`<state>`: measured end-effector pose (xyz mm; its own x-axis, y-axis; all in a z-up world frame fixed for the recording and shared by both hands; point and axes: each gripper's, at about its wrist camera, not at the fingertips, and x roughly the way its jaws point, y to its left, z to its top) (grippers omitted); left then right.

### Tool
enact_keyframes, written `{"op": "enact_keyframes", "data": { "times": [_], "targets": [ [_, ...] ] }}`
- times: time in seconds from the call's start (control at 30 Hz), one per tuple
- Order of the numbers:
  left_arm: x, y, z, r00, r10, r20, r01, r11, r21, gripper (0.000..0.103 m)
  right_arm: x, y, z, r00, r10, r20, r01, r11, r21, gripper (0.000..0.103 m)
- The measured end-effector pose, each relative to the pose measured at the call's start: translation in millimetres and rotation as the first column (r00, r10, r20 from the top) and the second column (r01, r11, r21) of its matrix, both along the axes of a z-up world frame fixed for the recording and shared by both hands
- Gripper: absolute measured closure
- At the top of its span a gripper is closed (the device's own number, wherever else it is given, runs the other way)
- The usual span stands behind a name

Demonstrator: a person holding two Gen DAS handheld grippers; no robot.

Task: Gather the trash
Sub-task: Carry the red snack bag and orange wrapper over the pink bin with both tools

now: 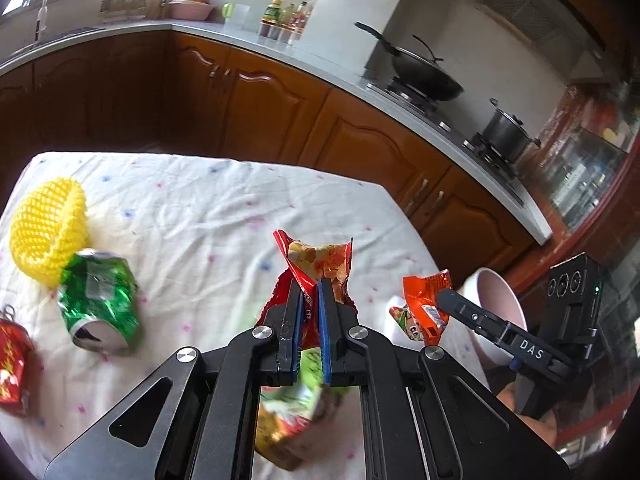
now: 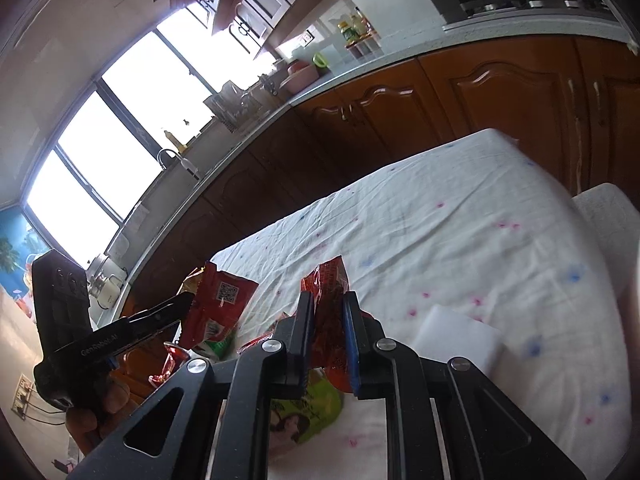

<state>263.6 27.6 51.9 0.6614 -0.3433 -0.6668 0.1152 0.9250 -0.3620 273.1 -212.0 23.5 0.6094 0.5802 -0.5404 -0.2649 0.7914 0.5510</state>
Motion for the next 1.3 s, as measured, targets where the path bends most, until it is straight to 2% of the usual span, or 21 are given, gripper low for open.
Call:
{"op": "enact_keyframes", "data": {
  "times": [0.67, 1.03, 1.3],
  "targets": [
    [-44, -97, -2, 0.983, -0.185, -0.015, 0.185, 0.983, -0.012, 0.097, -77, -89, 12, 0.989, -0.14, 0.039, 0.141, 0.99, -0.008, 0.088],
    [-50, -154, 1, 0.962, -0.274, -0.015, 0.274, 0.962, 0.002, 0.097, -109, -149, 8, 0.967, -0.251, 0.034, 0.252, 0.968, -0.018, 0.088],
    [-48, -203, 3, 0.936, -0.35, -0.016, 0.351, 0.936, 0.019, 0.097, -123, -186, 12, 0.946, -0.321, 0.047, 0.322, 0.946, -0.018, 0.088]
  ]
}}
